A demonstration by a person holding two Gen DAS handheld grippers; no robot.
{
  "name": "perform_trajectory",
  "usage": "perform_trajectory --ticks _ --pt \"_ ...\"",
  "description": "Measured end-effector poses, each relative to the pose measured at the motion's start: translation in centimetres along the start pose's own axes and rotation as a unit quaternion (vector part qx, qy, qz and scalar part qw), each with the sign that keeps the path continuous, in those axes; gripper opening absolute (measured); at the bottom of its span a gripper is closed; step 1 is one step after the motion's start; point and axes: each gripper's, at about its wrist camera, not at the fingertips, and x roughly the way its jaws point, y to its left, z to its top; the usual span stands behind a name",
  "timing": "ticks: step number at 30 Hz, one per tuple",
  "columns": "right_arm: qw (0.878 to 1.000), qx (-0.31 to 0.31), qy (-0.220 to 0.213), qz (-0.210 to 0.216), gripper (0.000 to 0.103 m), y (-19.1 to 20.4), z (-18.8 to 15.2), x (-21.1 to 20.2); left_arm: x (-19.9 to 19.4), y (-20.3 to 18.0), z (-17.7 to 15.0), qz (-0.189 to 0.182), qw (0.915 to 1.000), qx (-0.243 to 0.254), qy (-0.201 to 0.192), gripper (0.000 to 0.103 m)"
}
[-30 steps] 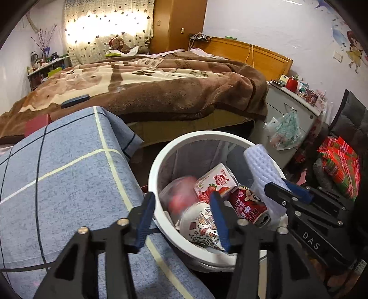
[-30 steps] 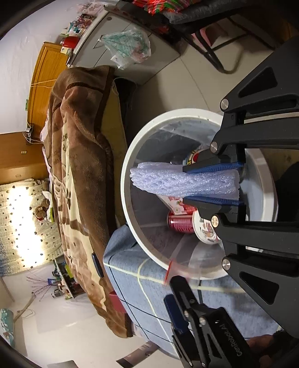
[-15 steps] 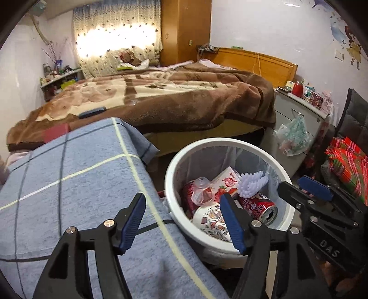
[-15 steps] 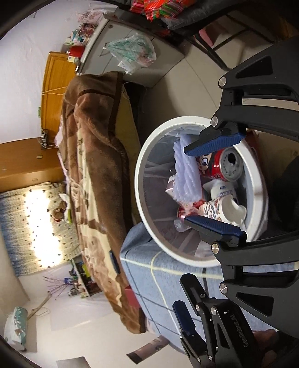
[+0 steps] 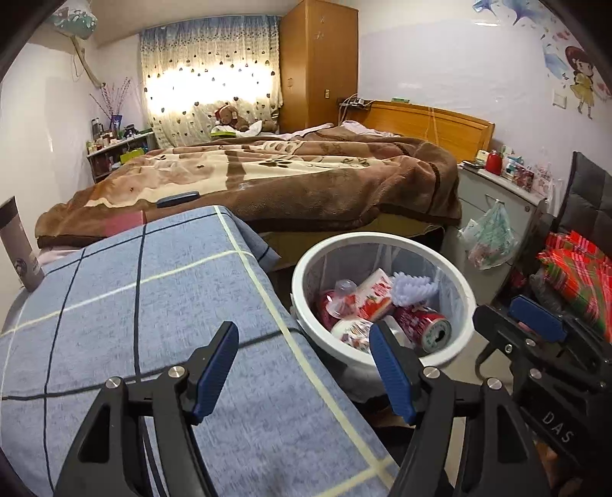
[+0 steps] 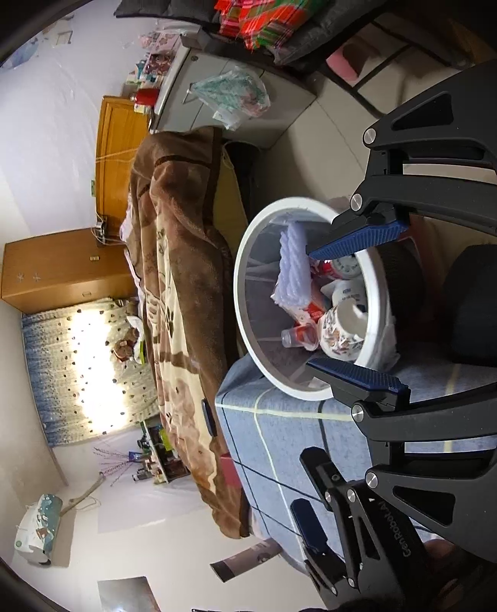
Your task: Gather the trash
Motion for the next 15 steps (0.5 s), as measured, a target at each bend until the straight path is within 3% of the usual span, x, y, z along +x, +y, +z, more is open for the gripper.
perform_trajectory --ticks 15 --pt "1.0 -0.001 -0.011 0.003 0.055 0.7 -0.8 -0.7 -2.0 0.6 -1.1 0.02 0.9995 -0.015 -0.018 0.073"
